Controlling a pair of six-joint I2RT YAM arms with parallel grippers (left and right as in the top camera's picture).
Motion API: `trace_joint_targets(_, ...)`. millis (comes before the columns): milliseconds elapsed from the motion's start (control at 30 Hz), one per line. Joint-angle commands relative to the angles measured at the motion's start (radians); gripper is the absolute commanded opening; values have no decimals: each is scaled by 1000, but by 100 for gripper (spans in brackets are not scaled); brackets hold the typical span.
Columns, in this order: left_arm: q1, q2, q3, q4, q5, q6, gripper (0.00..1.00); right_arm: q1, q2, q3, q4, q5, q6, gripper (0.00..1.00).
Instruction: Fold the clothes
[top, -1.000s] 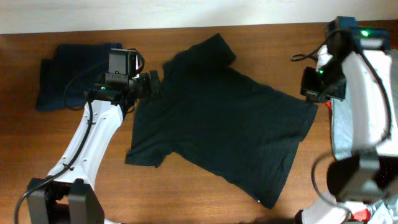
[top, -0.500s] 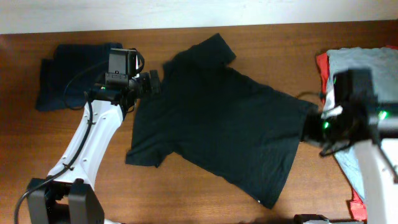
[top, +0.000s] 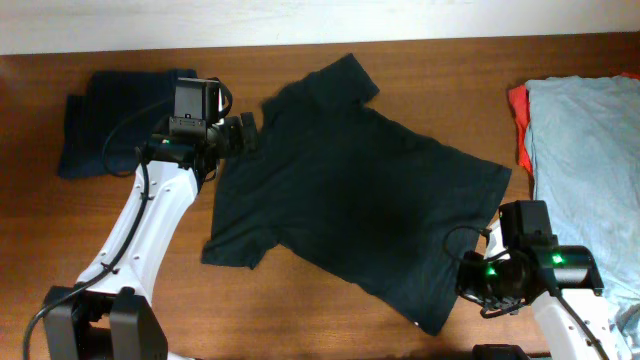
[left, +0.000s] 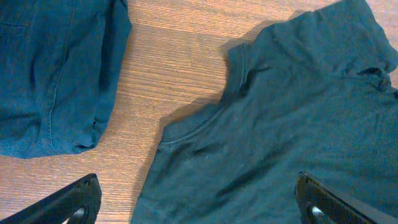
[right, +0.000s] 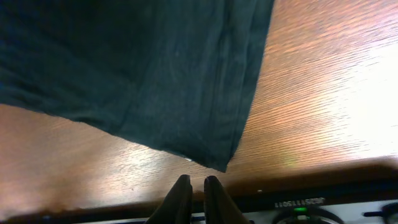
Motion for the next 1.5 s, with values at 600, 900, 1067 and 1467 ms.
trace_joint_targets(600, 174, 3, 11, -327, 198, -2, 99, 248, 27, -76, 245, 107, 221, 13)
trace_joint_targets(900, 195, 3, 9, -457, 235, 15, 99, 486, 214, -76, 266, 225, 363, 13)
trace_joint_targets(1067, 192, 11, 3, -450, 270, 80, 99, 489, 255, -76, 288, 225, 363, 17)
trace_joint_targets(1467, 142, 127, 4, -39, 463, 157, 15, 394, 255, 108, 327, 225, 219, 19)
